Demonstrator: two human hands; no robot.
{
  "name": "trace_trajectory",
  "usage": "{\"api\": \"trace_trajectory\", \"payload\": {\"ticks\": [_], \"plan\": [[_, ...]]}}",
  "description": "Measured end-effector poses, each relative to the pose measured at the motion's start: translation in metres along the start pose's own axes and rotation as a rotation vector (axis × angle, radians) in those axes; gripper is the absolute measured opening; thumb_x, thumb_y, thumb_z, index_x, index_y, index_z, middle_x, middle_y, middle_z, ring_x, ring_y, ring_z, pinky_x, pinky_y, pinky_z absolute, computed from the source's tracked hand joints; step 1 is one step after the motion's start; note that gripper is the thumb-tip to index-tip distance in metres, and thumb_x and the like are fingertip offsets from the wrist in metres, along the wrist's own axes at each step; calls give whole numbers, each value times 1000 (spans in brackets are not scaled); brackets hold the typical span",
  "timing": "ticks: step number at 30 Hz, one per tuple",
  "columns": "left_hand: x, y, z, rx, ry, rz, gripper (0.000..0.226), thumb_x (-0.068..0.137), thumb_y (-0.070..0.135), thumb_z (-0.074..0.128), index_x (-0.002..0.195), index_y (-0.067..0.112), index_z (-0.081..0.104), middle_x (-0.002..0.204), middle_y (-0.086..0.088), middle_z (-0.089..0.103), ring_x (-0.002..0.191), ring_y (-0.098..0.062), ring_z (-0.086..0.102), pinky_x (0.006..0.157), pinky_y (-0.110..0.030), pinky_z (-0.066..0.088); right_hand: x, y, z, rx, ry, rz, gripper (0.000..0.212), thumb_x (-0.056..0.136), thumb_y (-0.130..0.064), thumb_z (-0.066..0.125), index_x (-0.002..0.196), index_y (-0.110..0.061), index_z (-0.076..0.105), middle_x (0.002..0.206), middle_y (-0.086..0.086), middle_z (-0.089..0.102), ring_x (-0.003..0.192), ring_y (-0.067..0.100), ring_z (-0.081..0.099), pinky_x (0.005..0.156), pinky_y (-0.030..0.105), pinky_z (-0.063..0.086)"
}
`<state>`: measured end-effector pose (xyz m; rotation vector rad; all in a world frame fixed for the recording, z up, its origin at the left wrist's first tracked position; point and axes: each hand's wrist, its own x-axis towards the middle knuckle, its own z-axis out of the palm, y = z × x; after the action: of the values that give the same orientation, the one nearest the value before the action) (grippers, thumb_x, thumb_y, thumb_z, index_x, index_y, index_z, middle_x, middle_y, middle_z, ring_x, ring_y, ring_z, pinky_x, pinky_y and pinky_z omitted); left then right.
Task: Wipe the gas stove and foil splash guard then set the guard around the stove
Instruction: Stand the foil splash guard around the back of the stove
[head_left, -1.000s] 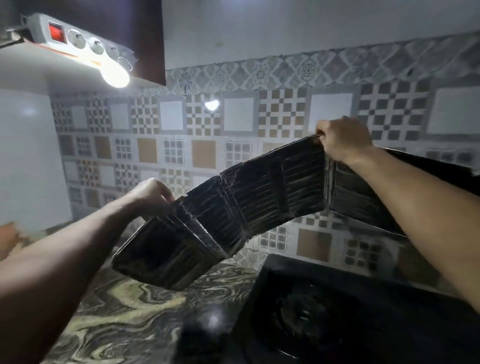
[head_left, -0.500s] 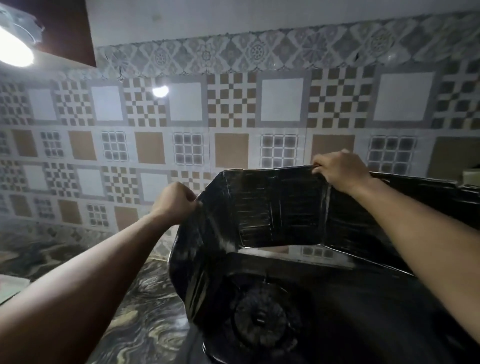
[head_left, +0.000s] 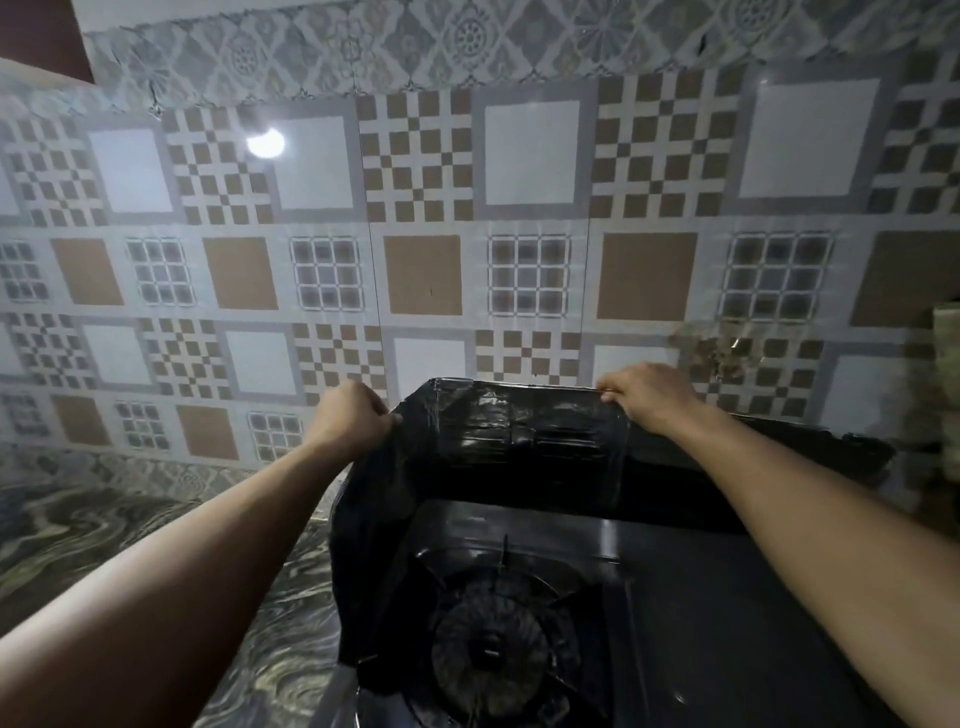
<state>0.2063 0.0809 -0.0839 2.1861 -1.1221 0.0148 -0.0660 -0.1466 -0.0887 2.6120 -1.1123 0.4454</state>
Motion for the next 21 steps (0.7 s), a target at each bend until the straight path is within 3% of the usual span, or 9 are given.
{"api": "trace_trajectory", "payload": {"ticks": [2, 6, 8, 11, 14, 21], "plan": [[1, -1, 6, -25, -19, -25, 18, 84, 23, 73, 79, 6, 76, 81, -9, 73, 75, -22, 68, 73, -35, 58, -4, -2, 10, 24, -20, 27, 25, 97, -38, 50, 110, -25, 67, 105, 6, 71, 92, 28, 63, 74, 34, 52], [6, -1, 10, -71, -3, -72, 23, 84, 25, 73, 75, 4, 75, 77, -10, 72, 74, -23, 68, 73, -37, 59, -10, -5, 14, 141, -15, 78, 42, 92, -44, 58, 130, -28, 57, 123, 5, 65, 109, 30, 60, 84, 39, 52], [7, -1, 11, -72, -16, -101, 27, 86, 27, 70, 74, 4, 75, 76, -11, 72, 73, -24, 68, 72, -36, 58, -7, -2, 15, 179, -33, 134, 34, 90, -28, 64, 124, -22, 62, 122, 10, 65, 106, 30, 61, 83, 36, 51], [8, -4, 15, -106, -99, -182, 35, 86, 28, 68, 63, 2, 63, 64, -9, 62, 62, -22, 58, 57, -27, 47, 0, 4, 15, 233, -41, 197, 12, 90, -18, 65, 100, -17, 72, 101, 11, 71, 90, 28, 61, 70, 29, 42], [11, -7, 18, -137, -116, -231, 43, 88, 28, 64, 56, 5, 47, 59, -8, 50, 58, -21, 48, 52, -26, 36, 6, 5, 8, 308, -30, 190, 14, 87, -18, 70, 99, -15, 75, 97, 8, 72, 89, 24, 61, 77, 29, 43], [12, 3, 22, -177, -152, -238, 40, 93, 29, 59, 64, 2, 51, 71, -10, 54, 62, -19, 50, 53, -26, 38, 13, -9, 9, 343, -56, 142, 16, 86, -18, 71, 101, -13, 74, 97, 8, 74, 82, 18, 61, 76, 26, 41]]}}
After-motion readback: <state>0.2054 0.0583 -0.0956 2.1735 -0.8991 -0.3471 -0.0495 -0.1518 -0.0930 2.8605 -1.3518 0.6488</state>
